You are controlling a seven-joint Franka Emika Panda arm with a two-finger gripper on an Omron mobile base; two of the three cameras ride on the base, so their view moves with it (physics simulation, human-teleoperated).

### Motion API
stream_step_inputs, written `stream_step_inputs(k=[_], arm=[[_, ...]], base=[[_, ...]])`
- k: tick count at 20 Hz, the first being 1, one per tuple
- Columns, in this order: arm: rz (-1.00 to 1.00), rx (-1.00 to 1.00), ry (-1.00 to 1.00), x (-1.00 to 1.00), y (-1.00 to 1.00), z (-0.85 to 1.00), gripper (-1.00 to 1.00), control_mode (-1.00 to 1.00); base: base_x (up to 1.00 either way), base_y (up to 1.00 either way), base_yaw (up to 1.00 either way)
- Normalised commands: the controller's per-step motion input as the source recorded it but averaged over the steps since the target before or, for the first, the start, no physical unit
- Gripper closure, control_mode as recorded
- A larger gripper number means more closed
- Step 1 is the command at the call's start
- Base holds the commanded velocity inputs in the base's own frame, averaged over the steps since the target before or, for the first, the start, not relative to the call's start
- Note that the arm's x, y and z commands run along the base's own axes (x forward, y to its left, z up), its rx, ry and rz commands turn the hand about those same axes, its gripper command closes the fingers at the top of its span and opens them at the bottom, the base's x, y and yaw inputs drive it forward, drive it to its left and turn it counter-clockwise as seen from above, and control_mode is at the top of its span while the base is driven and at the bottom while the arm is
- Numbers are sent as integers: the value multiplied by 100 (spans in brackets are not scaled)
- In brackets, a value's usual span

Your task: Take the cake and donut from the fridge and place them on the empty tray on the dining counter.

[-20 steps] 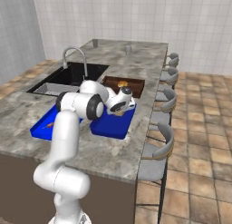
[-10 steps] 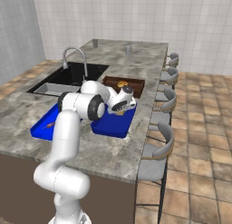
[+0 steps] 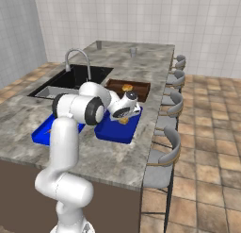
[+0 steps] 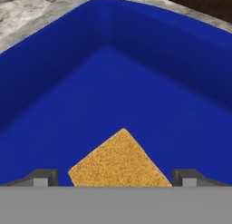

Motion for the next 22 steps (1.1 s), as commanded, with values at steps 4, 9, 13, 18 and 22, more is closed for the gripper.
stream_step_inputs(k=[4, 9, 13, 18, 22], arm=[[0, 0, -12, 3, 0, 56, -100, -100], [0, 0, -8, -12, 0, 73, -100, -100], [0, 0, -7, -90, 0, 69, -100, -100], [0, 0, -1, -99, 0, 97, -100, -100], [0, 0, -18, -100, 0, 99, -100, -100]], base=[[0, 0, 0], [0, 0, 0], [0, 0, 0], [0, 0, 0], [0, 0, 0]])
